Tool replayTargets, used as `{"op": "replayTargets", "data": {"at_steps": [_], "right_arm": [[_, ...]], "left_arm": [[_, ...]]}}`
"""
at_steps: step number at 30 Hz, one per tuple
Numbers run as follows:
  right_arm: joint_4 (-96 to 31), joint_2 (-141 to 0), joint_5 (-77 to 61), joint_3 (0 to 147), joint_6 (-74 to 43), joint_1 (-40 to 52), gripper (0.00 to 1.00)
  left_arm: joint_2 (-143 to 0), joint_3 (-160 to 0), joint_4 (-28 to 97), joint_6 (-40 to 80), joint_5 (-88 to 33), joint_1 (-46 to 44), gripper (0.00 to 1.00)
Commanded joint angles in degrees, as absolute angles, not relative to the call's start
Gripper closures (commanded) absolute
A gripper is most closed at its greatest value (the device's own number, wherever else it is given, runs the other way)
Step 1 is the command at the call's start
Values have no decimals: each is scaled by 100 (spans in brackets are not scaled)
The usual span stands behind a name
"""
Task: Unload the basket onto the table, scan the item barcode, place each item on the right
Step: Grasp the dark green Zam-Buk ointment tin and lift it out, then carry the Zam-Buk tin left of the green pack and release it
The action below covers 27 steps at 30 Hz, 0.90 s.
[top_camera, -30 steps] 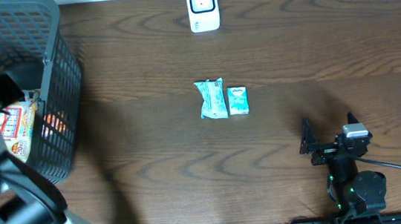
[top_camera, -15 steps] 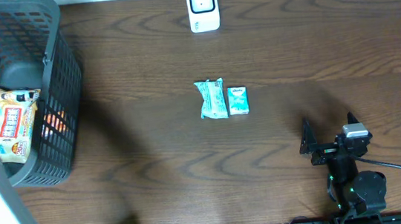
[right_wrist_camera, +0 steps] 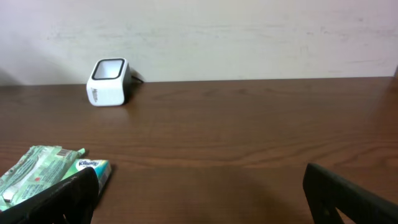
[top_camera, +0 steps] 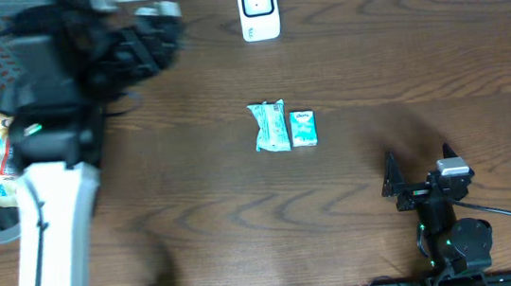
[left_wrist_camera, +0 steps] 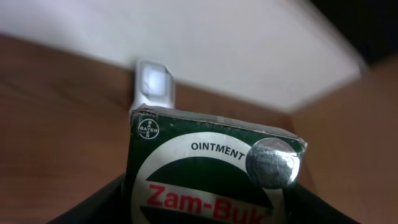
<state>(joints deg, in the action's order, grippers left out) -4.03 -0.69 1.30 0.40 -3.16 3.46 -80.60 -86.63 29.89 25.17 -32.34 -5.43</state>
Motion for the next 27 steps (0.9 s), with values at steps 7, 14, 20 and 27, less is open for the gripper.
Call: {"op": "replayTargets", "data": {"at_steps": [7,14,20,27], "right_arm": [[-423,-38,137,32,-248,327,1],[-423,-38,137,32,-248,327,1],[-423,-38,137,32,-250,327,1],[-423,-38,137,32,-248,327,1]], "left_arm": [[-9312,-8656,3671,2510,-856,-1855,33],[-10300,-8656,4032,1994,-395,-1949,33],[-11061,-8656,3870,2023,-377,-1949,33],[-11808,-8656,3651,2108,-427,-1949,33]]}}
